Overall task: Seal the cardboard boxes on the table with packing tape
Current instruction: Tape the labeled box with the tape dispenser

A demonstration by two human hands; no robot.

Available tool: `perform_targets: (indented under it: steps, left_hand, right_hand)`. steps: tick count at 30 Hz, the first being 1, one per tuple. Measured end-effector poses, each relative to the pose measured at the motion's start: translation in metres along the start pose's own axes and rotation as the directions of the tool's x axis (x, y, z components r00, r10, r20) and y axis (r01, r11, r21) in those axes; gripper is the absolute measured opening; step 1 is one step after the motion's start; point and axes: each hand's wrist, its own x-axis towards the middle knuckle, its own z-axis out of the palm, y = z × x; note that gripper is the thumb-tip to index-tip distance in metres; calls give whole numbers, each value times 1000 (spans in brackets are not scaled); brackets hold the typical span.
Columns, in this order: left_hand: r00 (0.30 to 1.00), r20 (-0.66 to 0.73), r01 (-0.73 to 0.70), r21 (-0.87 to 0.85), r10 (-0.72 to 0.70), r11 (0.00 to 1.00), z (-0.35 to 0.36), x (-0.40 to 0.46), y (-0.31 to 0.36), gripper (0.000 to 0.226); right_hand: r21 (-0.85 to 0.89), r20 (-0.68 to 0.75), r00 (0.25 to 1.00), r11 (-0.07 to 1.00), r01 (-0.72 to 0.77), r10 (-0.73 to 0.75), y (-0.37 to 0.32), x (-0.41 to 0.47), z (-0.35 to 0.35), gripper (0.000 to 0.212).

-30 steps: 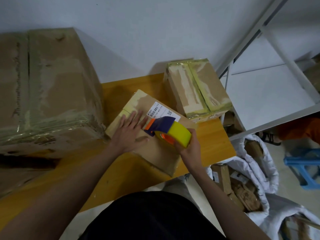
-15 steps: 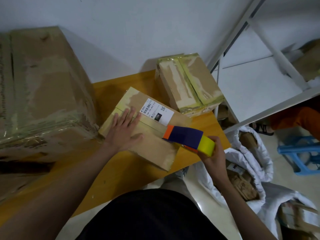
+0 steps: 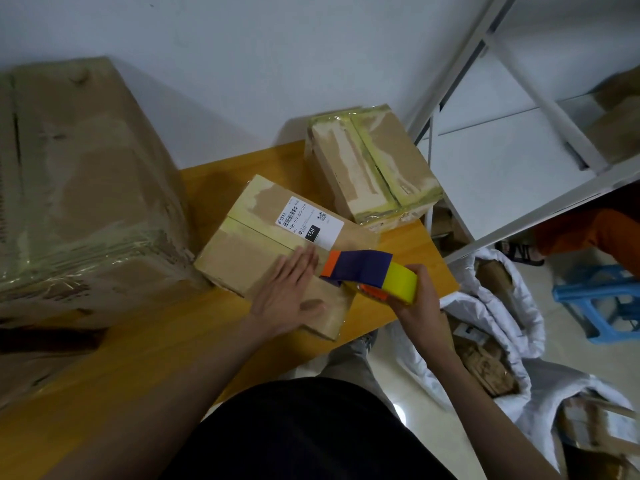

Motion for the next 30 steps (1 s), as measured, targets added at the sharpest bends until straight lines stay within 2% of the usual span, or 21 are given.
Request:
perform_targets:
  steps: [4, 7, 14, 17, 26, 30]
  left_hand:
    - [995, 11, 101, -1, -101, 995, 5, 5, 20, 121]
    - [986, -5, 169, 5, -169, 986, 3, 6, 29, 130]
    - [982, -37, 188, -7, -188, 982, 6, 7, 33, 131]
    - [981, -47, 187, 16, -186, 982, 5, 6, 33, 130]
    - [982, -16, 190, 1, -190, 982, 6, 8, 31, 136]
    - [981, 0, 195, 14, -195, 981, 6, 8, 31, 136]
  right_hand:
    - [-20, 9, 999, 999, 41, -41, -1, 6, 2, 54]
    - [-75, 29, 995, 993, 94, -92, -5, 12, -1, 61]
    - [-146, 170, 972, 972, 185, -160, -12, 18, -17, 67]
    - [-137, 215, 968, 977, 163, -131, -6, 11, -26, 72]
    - [-135, 63, 997, 989, 61, -53, 10, -20, -105, 70]
    - [-165, 114, 989, 980, 112, -93, 21, -26, -112, 79]
